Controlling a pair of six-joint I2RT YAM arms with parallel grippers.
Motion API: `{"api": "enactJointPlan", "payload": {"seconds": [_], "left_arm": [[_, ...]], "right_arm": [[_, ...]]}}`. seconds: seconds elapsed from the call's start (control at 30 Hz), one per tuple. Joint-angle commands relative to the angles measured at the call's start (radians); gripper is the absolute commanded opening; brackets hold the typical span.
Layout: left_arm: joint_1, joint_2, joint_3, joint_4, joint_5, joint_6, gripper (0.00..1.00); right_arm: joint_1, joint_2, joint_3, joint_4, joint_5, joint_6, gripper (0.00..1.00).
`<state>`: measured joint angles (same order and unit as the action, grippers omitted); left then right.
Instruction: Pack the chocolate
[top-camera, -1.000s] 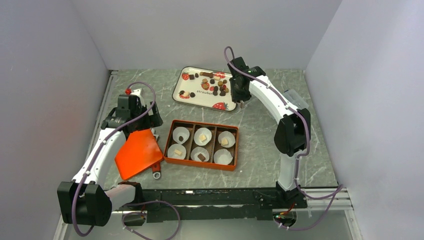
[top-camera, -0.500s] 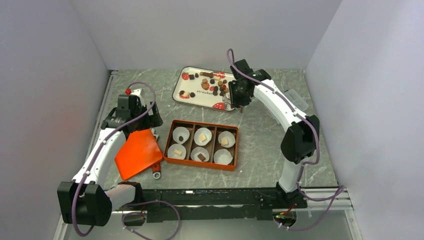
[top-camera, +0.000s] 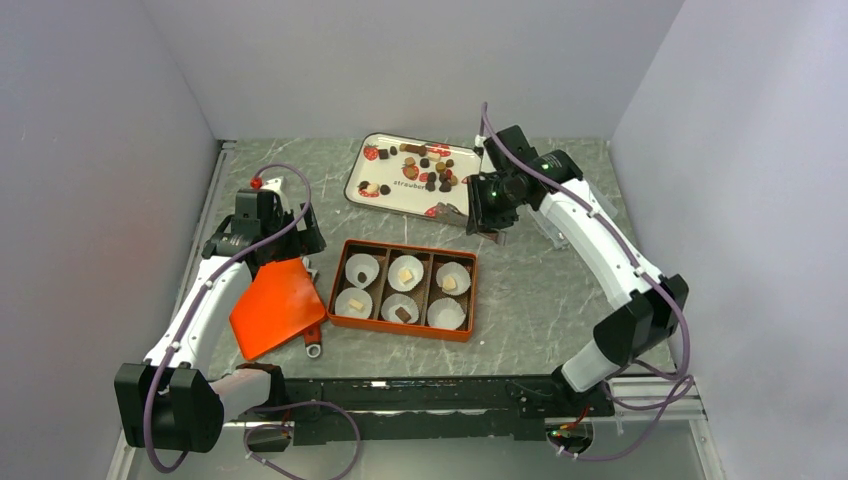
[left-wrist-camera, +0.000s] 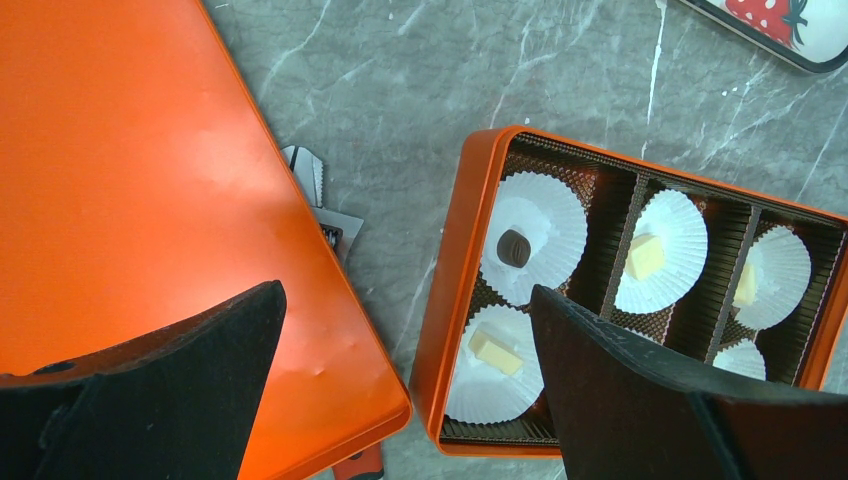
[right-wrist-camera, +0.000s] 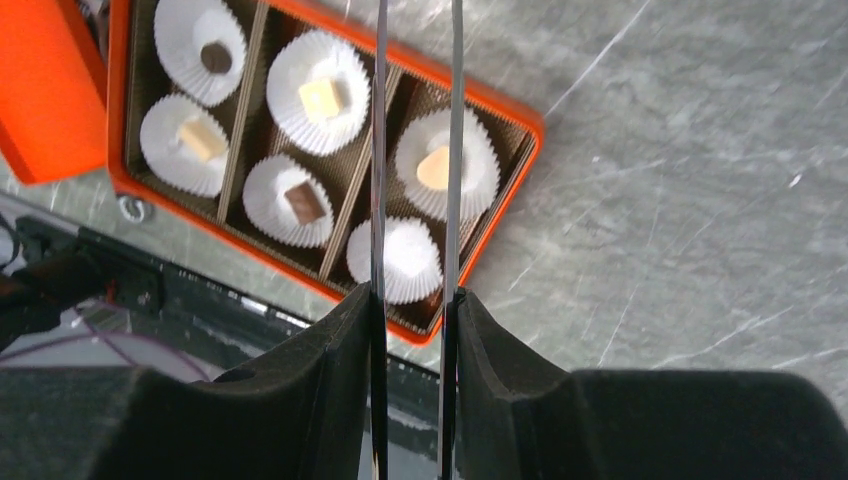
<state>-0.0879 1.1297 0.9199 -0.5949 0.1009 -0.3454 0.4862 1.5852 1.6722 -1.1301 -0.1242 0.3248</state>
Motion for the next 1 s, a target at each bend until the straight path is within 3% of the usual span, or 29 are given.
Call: {"api": "enactJointPlan", "payload": {"seconds": [0.0, 0.2, 0.47, 0.97], "left_arm": [[0.006, -0.018, -0.001, 0.026, 0.004, -0.001, 0.99], [0.007, -0.018, -0.001, 0.027, 0.01, -0.003, 0.99], [0.007, -0.024, -0.001, 0.027, 0.007, -0.003, 0.99], [0.007, -0.016, -0.001, 0.027, 0.009, -0.003, 0.99]], "right_arm": [[0.016, -0.098, -0.033, -0.083, -0.07, -0.003, 0.32], [0.052, -0.2, -0.087, -0.178, -0.102, -0.012, 0.33], [0.188, -0.265, -0.154, -0.264, -0.071, 0.024, 0.33], [0.262, -0.291, -0.332, -0.202, -0.04, 0.077, 0.33]]}}
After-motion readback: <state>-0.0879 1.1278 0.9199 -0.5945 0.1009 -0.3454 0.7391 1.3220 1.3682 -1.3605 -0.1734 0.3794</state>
